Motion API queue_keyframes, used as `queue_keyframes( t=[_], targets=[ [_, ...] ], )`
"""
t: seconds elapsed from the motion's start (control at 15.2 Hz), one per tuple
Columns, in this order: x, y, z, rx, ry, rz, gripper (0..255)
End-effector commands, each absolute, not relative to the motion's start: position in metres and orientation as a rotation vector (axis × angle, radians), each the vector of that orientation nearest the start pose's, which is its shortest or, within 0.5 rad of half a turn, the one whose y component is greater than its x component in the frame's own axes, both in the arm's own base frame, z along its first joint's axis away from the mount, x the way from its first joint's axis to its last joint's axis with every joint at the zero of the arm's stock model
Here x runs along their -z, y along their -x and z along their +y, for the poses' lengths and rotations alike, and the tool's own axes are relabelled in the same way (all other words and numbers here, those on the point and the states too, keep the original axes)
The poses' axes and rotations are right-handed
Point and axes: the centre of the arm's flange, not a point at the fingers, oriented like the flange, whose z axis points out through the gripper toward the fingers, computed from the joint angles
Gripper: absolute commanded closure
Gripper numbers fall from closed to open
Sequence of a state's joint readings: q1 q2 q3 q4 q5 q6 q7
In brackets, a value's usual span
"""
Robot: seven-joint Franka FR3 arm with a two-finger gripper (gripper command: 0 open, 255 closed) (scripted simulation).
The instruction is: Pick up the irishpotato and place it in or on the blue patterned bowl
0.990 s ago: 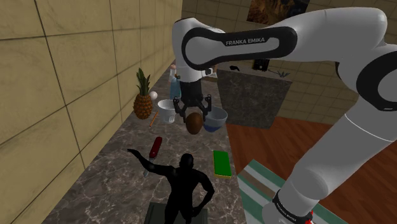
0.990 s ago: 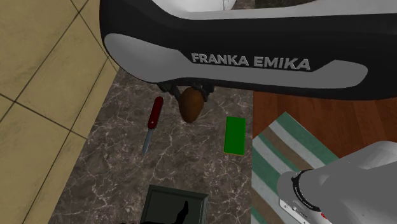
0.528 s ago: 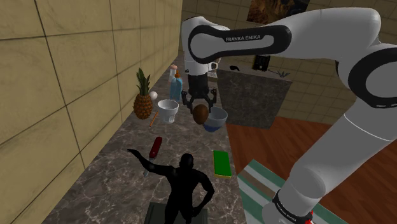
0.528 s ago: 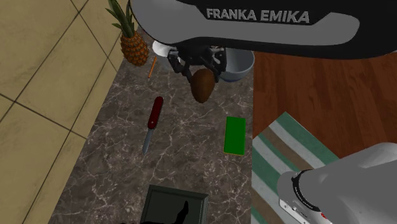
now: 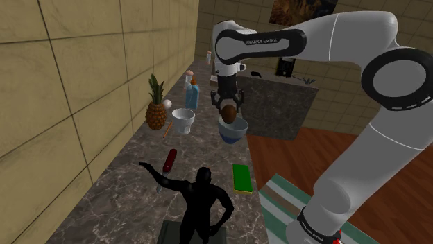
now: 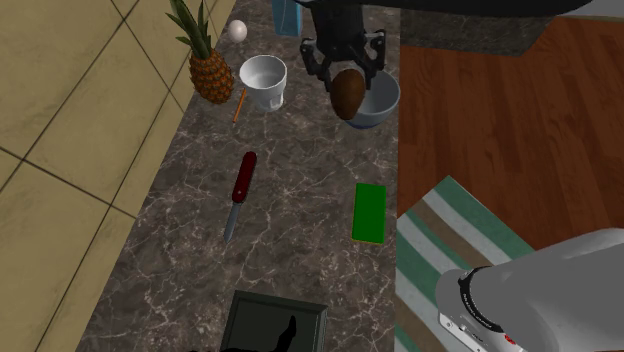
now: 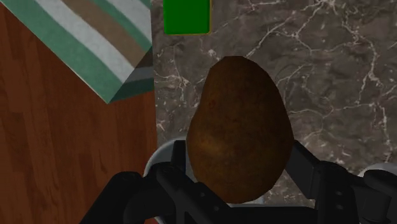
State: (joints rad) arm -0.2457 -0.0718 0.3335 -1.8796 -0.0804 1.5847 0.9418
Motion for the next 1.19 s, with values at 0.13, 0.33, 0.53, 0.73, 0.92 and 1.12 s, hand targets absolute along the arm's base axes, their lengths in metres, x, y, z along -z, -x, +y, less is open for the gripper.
queue_keyframes(
  t=[0.13, 0.33, 0.53, 0.73, 0.92, 1.12],
  targets=[
    [-0.52, -0.535, -0.008, -0.246, 3.04, 1.369, 255],
    [-0.52, -0.549, -0.044, -0.246, 3.04, 1.369, 255],
    [-0.521, -0.566, -0.085, -0.246, 3.04, 1.369, 255],
    [-0.505, -0.566, -0.085, -0.246, 3.04, 1.369, 255],
    [-0.489, -0.566, -0.085, -0.246, 3.04, 1.369, 255],
    [-0.473, -0.566, -0.085, -0.246, 3.04, 1.369, 255]
  ],
)
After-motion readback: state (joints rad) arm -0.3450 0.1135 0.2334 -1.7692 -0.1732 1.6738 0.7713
